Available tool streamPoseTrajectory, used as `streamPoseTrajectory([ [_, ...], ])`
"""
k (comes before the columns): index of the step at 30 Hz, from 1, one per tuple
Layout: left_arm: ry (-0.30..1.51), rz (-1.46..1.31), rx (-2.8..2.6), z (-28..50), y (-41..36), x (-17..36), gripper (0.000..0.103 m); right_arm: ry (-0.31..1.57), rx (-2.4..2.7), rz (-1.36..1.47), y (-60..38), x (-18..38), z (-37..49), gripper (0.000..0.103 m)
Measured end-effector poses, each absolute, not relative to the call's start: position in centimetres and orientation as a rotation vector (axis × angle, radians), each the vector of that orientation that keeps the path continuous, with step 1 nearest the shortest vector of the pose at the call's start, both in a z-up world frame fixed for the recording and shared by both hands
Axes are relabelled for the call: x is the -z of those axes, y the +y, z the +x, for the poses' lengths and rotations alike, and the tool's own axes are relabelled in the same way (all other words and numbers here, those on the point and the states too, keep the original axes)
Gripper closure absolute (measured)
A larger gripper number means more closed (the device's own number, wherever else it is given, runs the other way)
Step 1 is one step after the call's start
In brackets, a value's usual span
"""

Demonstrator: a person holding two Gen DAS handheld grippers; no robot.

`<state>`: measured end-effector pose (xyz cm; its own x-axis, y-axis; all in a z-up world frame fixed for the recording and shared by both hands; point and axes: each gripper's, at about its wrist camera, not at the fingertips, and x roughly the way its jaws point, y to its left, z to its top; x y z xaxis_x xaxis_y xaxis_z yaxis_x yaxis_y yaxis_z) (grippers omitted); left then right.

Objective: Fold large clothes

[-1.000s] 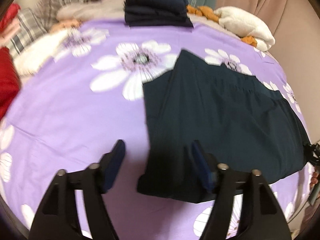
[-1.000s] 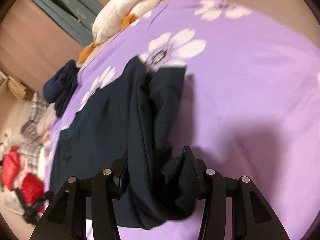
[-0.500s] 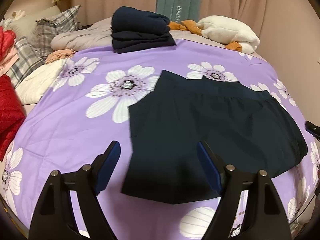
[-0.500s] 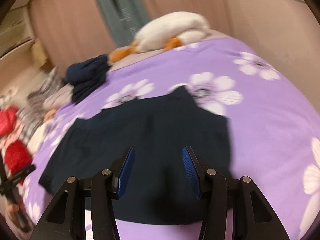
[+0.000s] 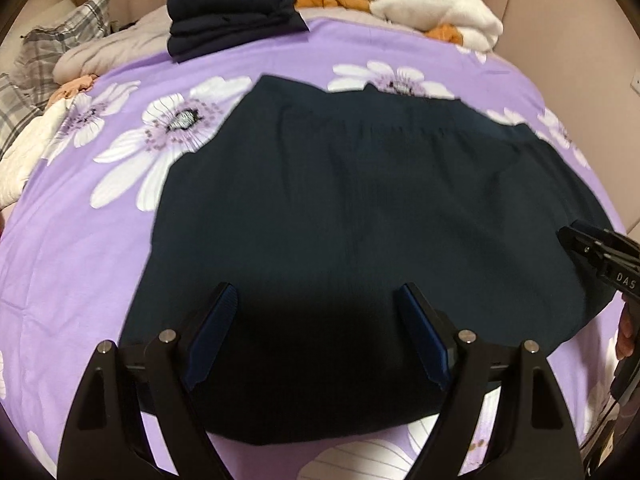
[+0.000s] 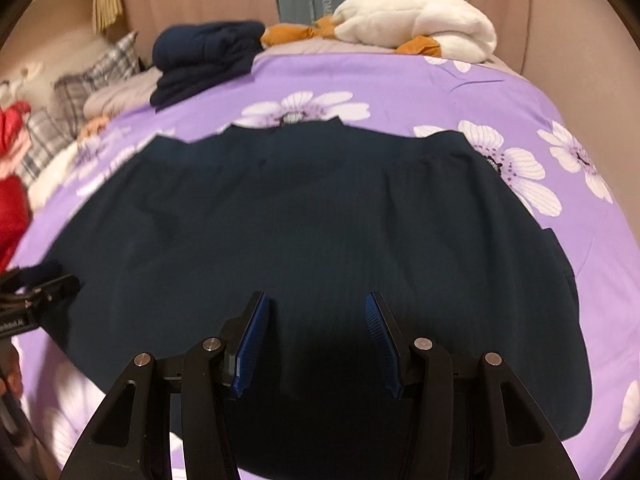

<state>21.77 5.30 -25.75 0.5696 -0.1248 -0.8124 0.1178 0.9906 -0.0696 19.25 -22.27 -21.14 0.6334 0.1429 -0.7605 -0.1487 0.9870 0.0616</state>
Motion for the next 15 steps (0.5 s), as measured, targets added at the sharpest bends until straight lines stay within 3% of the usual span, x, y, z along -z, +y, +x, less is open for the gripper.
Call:
streamPoseTrajectory([
  [5, 0.957, -0.009, 0.144, 22.0, 5.5, 26.4, 0.014, 0.906, -0.179, 0.005, -22.9, 22.2, 19.7, 0.050],
  [15, 0.964, -0.013, 0.147, 21.8, 5.9, 26.5, 0.013, 0.893, -0.172, 0.043, -24.0, 21.9, 19.0, 0.049],
])
